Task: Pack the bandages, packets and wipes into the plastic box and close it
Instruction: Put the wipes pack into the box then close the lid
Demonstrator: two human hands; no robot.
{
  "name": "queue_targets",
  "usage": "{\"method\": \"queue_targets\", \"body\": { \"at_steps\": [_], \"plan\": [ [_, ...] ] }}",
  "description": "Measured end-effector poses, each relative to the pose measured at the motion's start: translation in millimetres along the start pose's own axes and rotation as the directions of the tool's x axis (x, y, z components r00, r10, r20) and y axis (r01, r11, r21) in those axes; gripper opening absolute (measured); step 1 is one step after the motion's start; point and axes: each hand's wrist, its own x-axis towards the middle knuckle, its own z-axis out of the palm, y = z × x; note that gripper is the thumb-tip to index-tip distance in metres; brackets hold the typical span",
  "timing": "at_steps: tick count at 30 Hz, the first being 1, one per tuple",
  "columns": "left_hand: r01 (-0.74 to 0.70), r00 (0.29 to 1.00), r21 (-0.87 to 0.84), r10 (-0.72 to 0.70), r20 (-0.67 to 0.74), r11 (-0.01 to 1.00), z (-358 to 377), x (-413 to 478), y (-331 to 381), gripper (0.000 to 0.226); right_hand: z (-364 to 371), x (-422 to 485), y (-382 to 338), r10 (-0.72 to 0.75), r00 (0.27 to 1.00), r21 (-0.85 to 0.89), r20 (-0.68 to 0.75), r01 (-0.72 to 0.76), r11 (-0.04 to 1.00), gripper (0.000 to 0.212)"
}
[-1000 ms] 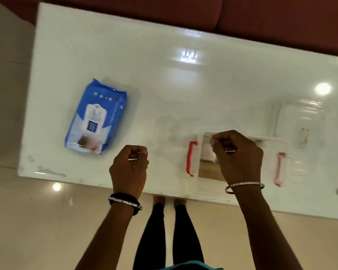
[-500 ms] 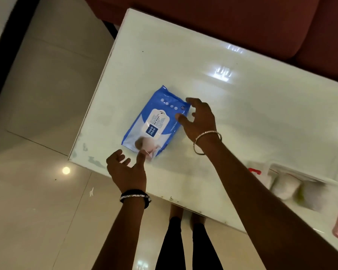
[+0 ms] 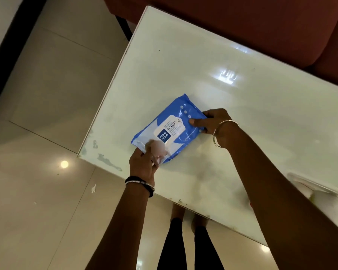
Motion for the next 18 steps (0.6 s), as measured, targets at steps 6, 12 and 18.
{"method": "queue_targets", "body": {
  "at_steps": [6,12,18],
  "plan": [
    [0.049,0.989,-0.067,-0.039,0.143,0.997,-8.4,-18.7,-15.8,0.016,-24.0,-73.7,44.0,0.003,0.999,0.303,-0.045,0.011,0.953,0.024],
    [0.016,0.935,0.024,-0.024,0.354,1.0,20.7,-48.3,-31.9,0.015,-64.9,-158.3,72.4,-0.16,0.969,0.376,-0.19,0.222,0.899,0.032],
    [-0.141,0.844,0.2,0.012,0.536,0.97,74.3,-90.8,-42.1,0.034,-123.2,-213.2,114.2,-0.139,0.94,0.535,-0.311,0.294,0.792,0.031]
  ]
}}
